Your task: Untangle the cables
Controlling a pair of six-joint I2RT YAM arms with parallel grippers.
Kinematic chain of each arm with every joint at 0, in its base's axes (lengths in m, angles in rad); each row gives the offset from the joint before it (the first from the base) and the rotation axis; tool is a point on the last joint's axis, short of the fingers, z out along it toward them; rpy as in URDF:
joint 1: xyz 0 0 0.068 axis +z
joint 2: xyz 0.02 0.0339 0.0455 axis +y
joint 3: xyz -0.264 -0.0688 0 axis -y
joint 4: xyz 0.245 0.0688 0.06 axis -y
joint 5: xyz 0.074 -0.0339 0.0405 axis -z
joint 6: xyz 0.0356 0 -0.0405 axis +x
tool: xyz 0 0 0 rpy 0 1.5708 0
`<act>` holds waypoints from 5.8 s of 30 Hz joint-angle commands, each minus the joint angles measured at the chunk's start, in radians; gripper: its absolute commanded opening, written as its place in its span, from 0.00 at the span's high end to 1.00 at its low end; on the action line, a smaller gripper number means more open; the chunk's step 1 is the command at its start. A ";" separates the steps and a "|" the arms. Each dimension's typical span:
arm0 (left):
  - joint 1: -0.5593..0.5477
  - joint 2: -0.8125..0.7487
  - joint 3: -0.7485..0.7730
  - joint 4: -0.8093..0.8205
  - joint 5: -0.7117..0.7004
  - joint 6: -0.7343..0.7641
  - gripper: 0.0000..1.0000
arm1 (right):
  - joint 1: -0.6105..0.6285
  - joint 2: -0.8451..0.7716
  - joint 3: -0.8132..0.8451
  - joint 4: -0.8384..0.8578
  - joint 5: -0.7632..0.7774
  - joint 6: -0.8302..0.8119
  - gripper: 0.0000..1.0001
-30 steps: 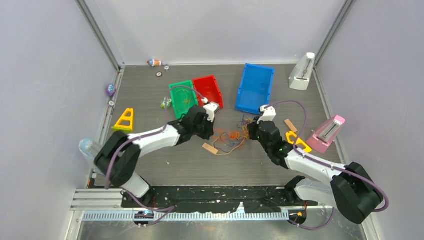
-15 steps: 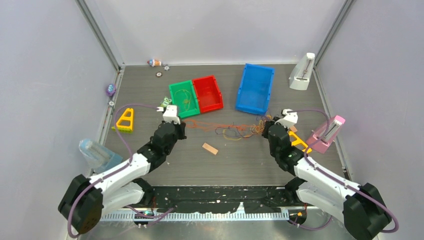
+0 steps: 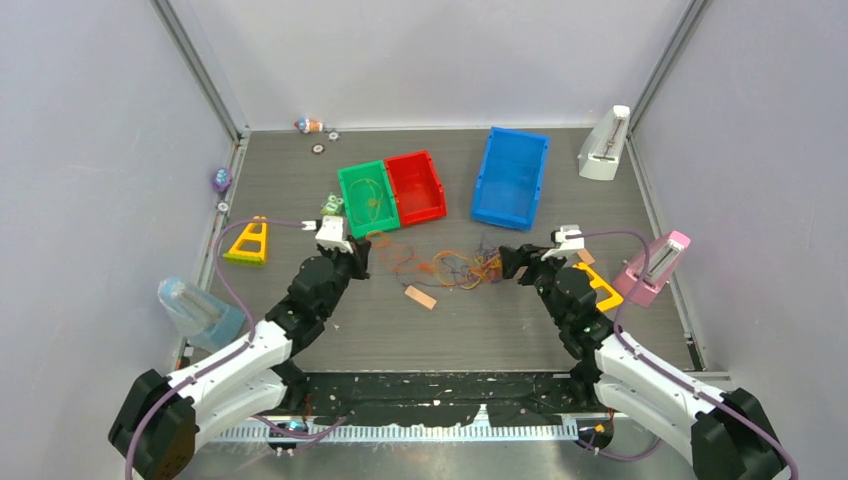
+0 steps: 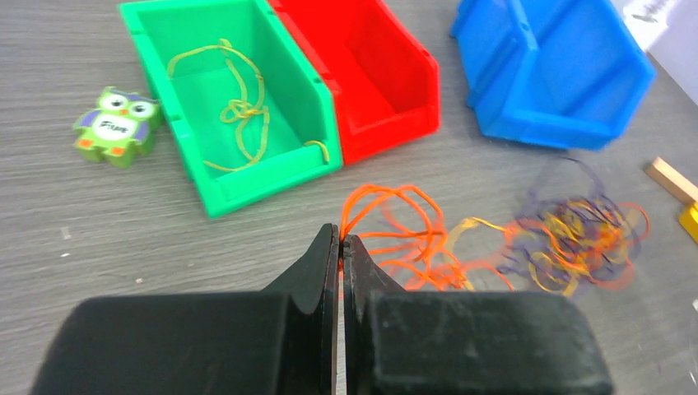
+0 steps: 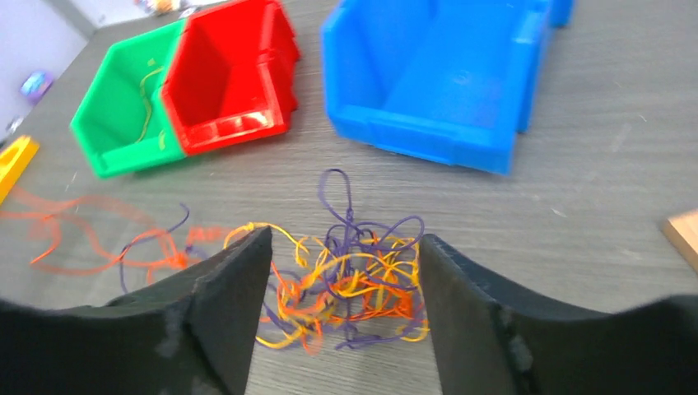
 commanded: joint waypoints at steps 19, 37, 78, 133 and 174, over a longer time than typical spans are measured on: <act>0.005 -0.056 0.389 -0.331 0.637 -0.053 1.00 | 0.146 0.410 0.212 0.215 -0.545 -0.198 0.01; 0.006 -0.182 0.745 -0.639 0.516 0.021 1.00 | 0.181 0.702 0.518 -0.246 -0.098 -0.141 0.04; 0.005 -0.102 0.812 -0.813 0.323 0.094 1.00 | -0.024 0.253 0.110 0.208 -0.458 -0.073 0.05; 0.111 0.407 0.886 -0.745 0.307 0.038 0.00 | -0.035 0.305 0.198 -0.170 0.055 0.025 0.04; -0.102 0.251 0.160 -0.009 0.624 0.095 0.14 | 0.145 0.186 0.424 -0.851 0.089 0.091 0.12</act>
